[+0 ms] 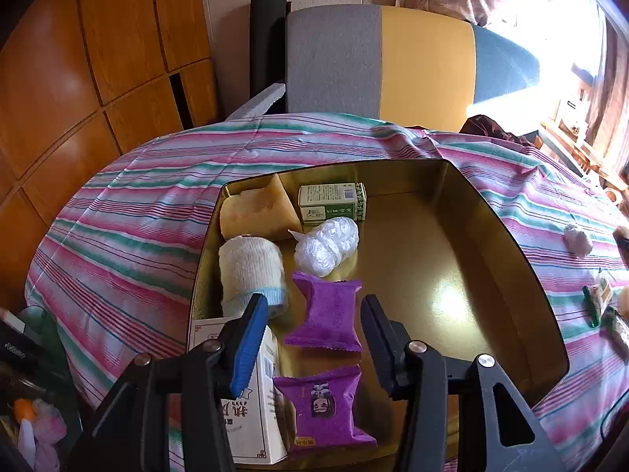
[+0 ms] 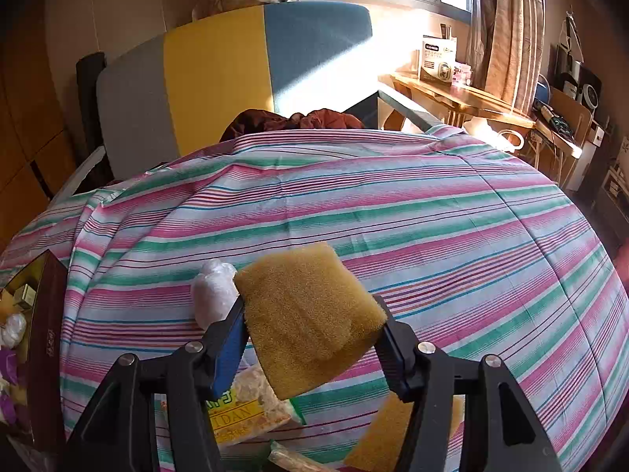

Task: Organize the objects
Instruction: 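Carry the yellow sponge into the gold tray and open the right tool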

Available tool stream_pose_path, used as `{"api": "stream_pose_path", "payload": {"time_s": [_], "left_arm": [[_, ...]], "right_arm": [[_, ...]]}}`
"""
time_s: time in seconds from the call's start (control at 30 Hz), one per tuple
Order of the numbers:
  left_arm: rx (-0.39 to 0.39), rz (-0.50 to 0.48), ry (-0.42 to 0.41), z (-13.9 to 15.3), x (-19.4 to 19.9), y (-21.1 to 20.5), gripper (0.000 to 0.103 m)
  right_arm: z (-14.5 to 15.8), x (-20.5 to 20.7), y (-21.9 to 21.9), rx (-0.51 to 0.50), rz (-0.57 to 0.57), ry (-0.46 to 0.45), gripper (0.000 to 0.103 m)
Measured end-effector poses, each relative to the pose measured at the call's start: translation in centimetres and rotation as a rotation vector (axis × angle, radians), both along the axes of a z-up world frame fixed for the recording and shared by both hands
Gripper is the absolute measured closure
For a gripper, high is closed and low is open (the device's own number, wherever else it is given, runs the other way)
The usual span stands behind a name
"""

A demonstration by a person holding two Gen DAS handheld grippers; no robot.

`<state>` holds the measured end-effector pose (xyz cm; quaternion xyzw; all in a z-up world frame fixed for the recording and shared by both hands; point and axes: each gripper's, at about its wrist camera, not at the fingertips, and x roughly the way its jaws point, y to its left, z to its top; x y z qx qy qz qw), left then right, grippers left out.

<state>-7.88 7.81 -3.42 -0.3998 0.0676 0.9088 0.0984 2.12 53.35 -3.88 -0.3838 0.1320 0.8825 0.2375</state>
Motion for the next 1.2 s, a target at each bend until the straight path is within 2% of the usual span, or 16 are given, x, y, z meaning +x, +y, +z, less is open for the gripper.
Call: {"api": "stream_pose_path", "payload": {"time_s": [0.27,0.63,0.77,0.9,1.1,1.2], "left_arm": [[0.029,-0.004,0.013,0.6,1.2,-0.8,0.053],[0.082,0.014,0.016,1.0,1.9,-2.6,0.053],[0.108,0.042,0.019,1.0,2.0,-4.0,0.052],[0.133,0.081,0.027,1.4,2.0,-6.0,0.05],[0.147,0.121,0.041,1.8,2.8,-8.8,0.047],[0.147,0.136,0.039,1.6,3.0,-9.7,0.046]], "right_arm": [[2.1,-1.3,-6.5,0.012,0.187,0.007,0.043],[4.3,-3.9,-22.8,0.017,0.595,0.007,0.043],[3.1,-5.2,-28.3,0.006,0.713,-0.046,0.043],[0.4,-6.5,-32.8,-0.009,0.789,-0.125,0.041],[-3.5,-7.6,-37.0,-0.057,0.857,-0.234,0.037],[-4.2,-7.3,-38.3,-0.122,0.889,-0.237,0.035]]}}
